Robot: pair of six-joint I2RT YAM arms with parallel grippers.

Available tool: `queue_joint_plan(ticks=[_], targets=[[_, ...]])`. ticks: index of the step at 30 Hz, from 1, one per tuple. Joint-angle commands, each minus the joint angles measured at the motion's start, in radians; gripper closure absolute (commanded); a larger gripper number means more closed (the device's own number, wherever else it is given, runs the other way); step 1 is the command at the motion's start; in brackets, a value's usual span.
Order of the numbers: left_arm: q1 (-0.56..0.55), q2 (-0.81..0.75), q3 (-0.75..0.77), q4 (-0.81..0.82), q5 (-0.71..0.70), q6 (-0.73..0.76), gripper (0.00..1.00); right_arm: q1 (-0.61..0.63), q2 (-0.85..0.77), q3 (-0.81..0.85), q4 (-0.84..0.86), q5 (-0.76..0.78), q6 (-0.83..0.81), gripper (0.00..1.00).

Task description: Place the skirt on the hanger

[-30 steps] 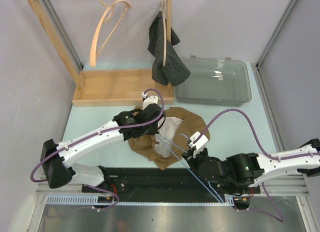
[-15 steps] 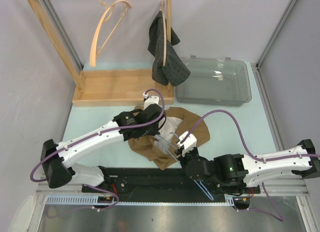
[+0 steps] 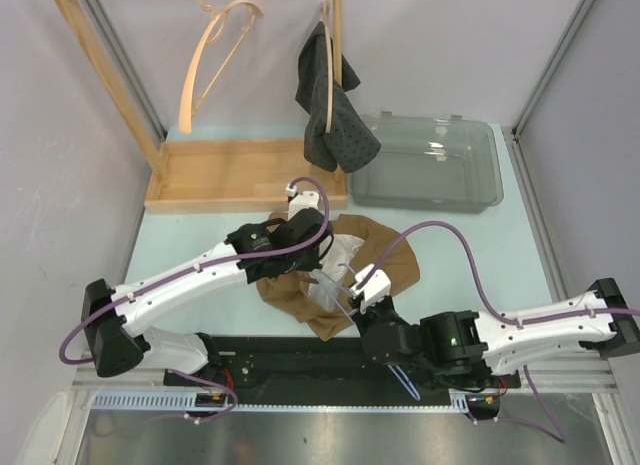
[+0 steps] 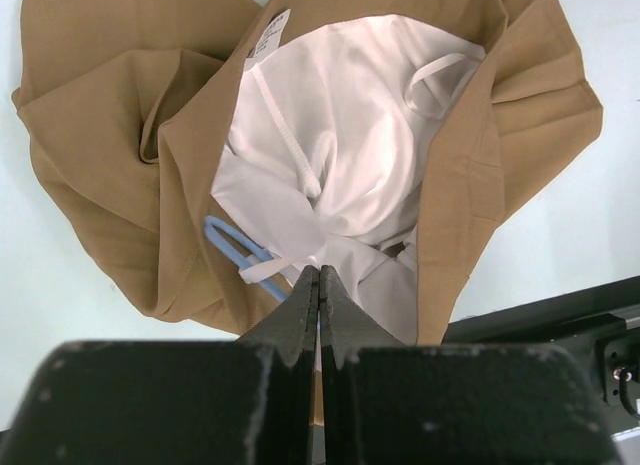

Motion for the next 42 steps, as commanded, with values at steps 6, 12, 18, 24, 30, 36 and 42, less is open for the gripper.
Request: queue_joint_plan(ticks=[6,12,18,24,30,36,42], targets=[[-0.006,-0.012,0.033,-0.010,0.001,-0.006,1.00,0.042,-0.035,0.041,-0.083,0.142,0.133,1.00],[-0.008,-0.035,0.025,-0.008,0.031,-0.011,1.00,0.010,0.063,0.021,0.121,0.137,0.007,1.00],[-0.016,-0.056,0.016,-0.019,0.034,-0.031,1.00,-0.030,0.144,-0.011,0.361,0.151,-0.123,1.00],[-0.019,-0.088,0.010,-0.023,0.037,-0.037,0.87,-0.053,0.155,-0.036,0.490,0.159,-0.206,1.00],[-0.017,-0.133,0.051,-0.066,-0.043,-0.048,0.41,-0.056,0.144,-0.088,0.648,0.171,-0.267,1.00],[0.004,-0.180,0.088,-0.137,-0.103,-0.049,0.34,-0.067,0.138,-0.094,0.723,0.113,-0.346,1.00],[0.024,-0.303,0.073,-0.165,-0.157,-0.022,0.28,-0.154,0.082,-0.094,0.675,-0.159,-0.338,1.00]])
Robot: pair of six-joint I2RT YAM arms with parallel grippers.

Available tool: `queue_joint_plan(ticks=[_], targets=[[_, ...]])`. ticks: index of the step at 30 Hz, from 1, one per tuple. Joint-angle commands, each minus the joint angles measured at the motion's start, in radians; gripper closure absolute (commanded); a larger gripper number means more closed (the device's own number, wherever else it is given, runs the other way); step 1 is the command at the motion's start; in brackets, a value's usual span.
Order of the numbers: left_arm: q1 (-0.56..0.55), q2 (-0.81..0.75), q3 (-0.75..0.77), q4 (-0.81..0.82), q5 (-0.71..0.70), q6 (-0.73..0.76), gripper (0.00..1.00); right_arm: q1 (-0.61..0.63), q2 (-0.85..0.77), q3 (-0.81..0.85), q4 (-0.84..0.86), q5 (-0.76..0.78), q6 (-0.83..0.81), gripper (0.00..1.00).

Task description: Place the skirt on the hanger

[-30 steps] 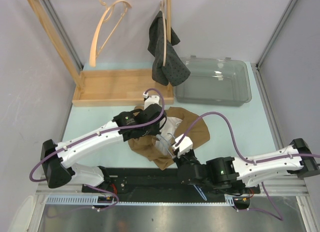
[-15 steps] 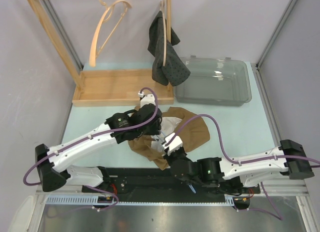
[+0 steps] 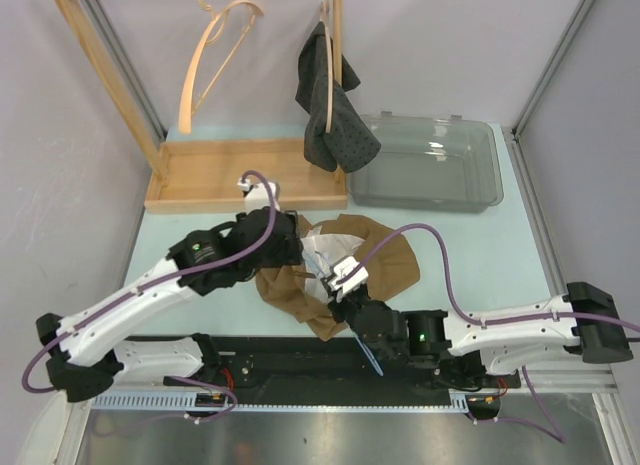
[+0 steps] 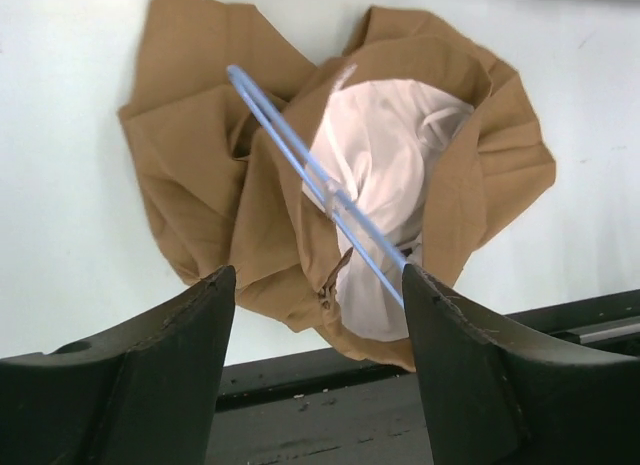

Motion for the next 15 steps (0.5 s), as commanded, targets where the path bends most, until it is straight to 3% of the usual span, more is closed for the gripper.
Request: queue_joint_plan(ticks=[1,10,15], targets=[[0.015,-0.120,0.021,-0.012,-0.059,0.057,0.25,-0.088,-0.071,0.008,0.040,-0.197,0.000,1.00],[0.018,-0.253,-0.068,0.130,0.160,0.345,0.19,-0.276,-0.131,0.081,-0.098,-0.611,-0.011,1.00],[0.018,-0.299,-0.067,0.179,0.232,0.459,0.16,-0.336,-0.122,0.119,-0.137,-0.768,-0.015,1.00]])
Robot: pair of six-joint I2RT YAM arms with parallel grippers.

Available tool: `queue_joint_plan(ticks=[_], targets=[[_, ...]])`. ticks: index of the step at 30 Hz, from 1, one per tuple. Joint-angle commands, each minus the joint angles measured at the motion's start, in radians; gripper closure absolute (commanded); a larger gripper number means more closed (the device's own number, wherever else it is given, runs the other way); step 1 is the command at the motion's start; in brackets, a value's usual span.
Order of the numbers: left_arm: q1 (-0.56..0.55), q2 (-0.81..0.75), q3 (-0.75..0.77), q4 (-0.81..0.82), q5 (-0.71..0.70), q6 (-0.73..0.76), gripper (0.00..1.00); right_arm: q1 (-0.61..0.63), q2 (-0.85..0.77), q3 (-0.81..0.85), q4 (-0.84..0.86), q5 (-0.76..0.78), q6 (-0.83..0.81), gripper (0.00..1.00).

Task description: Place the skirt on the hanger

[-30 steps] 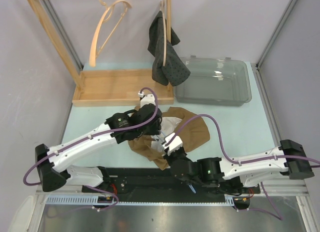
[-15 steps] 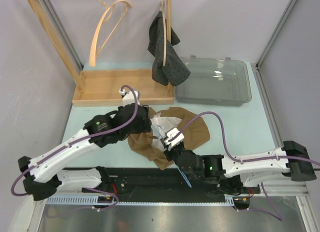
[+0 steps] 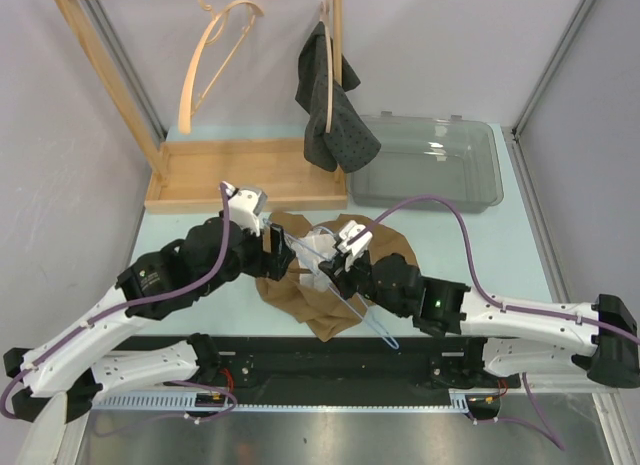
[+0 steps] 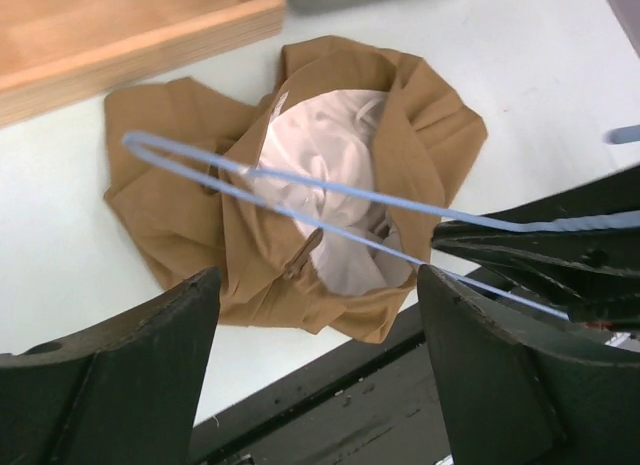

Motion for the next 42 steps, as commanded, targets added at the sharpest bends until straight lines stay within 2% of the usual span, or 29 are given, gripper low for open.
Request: queue_joint_plan(ticks=[1,9,14,18,22,23,28,37,39,40,41,42], targets=[[0.005,-0.037,0.008,0.091,0.106,0.157,0.15,-0.052,-0.014,0.079,-0.013,-0.218,-0.010,1.00],[0.005,-0.105,0.002,0.141,0.227,0.275,0.12,-0.151,0.043,0.135,-0.065,-0.515,-0.010,1.00],[0.005,-0.117,-0.043,0.170,0.348,0.333,0.11,-0.182,0.087,0.183,-0.139,-0.644,-0.042,1.00],[0.005,-0.094,-0.075,0.170,0.434,0.368,0.15,-0.205,0.107,0.205,-0.190,-0.742,-0.061,1.00],[0.005,-0.080,-0.138,0.187,0.391,0.373,0.18,-0.233,0.112,0.217,-0.219,-0.810,-0.071,1.00],[0.005,-0.082,-0.153,0.199,0.303,0.362,0.19,-0.242,0.112,0.218,-0.225,-0.822,-0.071,1.00],[0.005,-0.123,-0.271,0.266,0.333,0.384,0.22,-0.285,0.113,0.221,-0.244,-0.910,-0.076,1.00],[0.009,-0.077,-0.328,0.326,0.293,0.376,0.40,-0.317,0.115,0.238,-0.305,-0.993,-0.099,1.00],[0.008,-0.043,-0.330,0.334,0.285,0.376,0.49,-0.319,0.116,0.238,-0.320,-1.003,-0.100,1.00],[0.008,-0.014,-0.331,0.344,0.259,0.376,0.64,-0.320,0.113,0.241,-0.332,-1.003,-0.099,1.00],[0.010,-0.008,-0.330,0.349,0.253,0.375,0.69,-0.320,0.112,0.240,-0.337,-1.002,-0.100,1.00],[0.010,-0.002,-0.330,0.352,0.254,0.376,0.77,-0.320,0.109,0.240,-0.342,-0.997,-0.099,1.00]])
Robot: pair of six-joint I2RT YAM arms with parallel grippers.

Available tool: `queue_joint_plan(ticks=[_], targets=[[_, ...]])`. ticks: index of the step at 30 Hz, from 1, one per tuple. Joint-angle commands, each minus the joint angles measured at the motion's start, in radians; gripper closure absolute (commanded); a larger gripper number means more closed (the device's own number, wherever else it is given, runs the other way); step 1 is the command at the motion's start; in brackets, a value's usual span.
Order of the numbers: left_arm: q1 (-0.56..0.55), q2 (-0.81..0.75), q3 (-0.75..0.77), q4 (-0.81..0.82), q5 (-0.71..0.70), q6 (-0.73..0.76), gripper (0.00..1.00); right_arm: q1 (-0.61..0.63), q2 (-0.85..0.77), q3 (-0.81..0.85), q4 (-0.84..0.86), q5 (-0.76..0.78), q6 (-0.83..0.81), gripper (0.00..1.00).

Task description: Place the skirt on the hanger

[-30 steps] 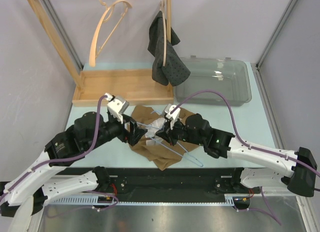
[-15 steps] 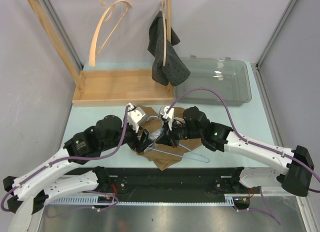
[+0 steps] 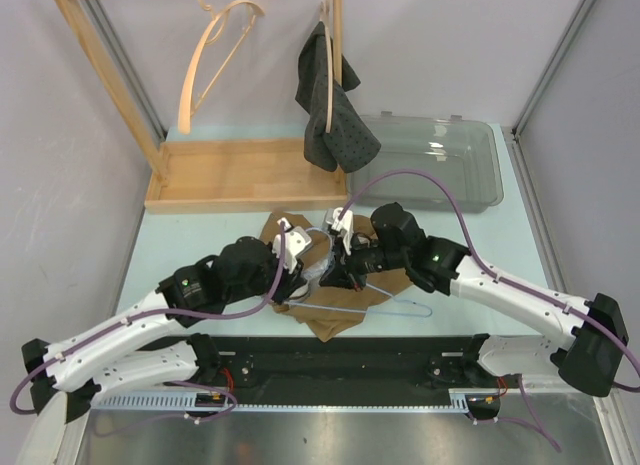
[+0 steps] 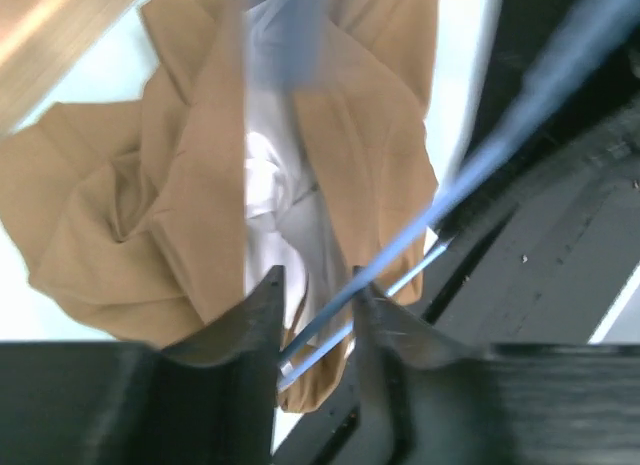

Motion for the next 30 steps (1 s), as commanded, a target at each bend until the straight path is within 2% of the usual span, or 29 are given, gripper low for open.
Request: queue_joint_plan(ticks=[1,2,3,5,10,12,13,17,18,22,26,30], targets=[[0.009,0.037,-0.001,0.069,-0.054,0.008,0.83,0.001,-0.010,0.048,-0.021,-0.055,-0.012,1.00],[0.009,0.038,-0.003,0.076,-0.054,0.007,0.88,0.001,-0.012,0.049,-0.023,-0.050,-0.012,1.00],[0.009,0.037,-0.003,0.078,-0.057,0.007,1.00,0.001,-0.018,0.049,-0.026,-0.030,-0.012,1.00],[0.009,0.024,-0.008,0.087,-0.066,0.004,1.00,0.001,-0.021,0.049,-0.029,-0.010,-0.012,1.00],[0.010,-0.017,-0.017,0.084,-0.106,0.002,1.00,-0.014,-0.030,0.048,-0.032,0.186,0.031,0.98],[0.009,-0.038,-0.020,0.070,-0.117,-0.004,1.00,-0.034,-0.036,0.043,-0.021,0.234,0.063,0.87],[0.009,-0.046,-0.023,0.064,-0.124,-0.004,1.00,-0.037,-0.046,0.040,-0.015,0.249,0.069,0.65],[0.009,-0.078,-0.032,0.046,-0.170,-0.019,1.00,-0.049,-0.069,0.026,0.006,0.298,0.077,0.46],[0.009,-0.084,-0.032,0.041,-0.180,-0.022,1.00,-0.055,-0.070,0.026,0.005,0.300,0.075,0.45],[0.009,-0.104,-0.034,0.034,-0.196,-0.021,1.00,-0.069,-0.070,0.020,-0.032,0.269,0.062,0.47],[0.009,-0.115,-0.034,0.018,-0.236,-0.018,1.00,-0.075,-0.085,0.019,-0.098,0.254,0.051,0.55],[0.009,-0.123,-0.031,0.001,-0.267,-0.016,1.00,-0.075,-0.119,0.010,-0.144,0.252,0.037,0.68]])
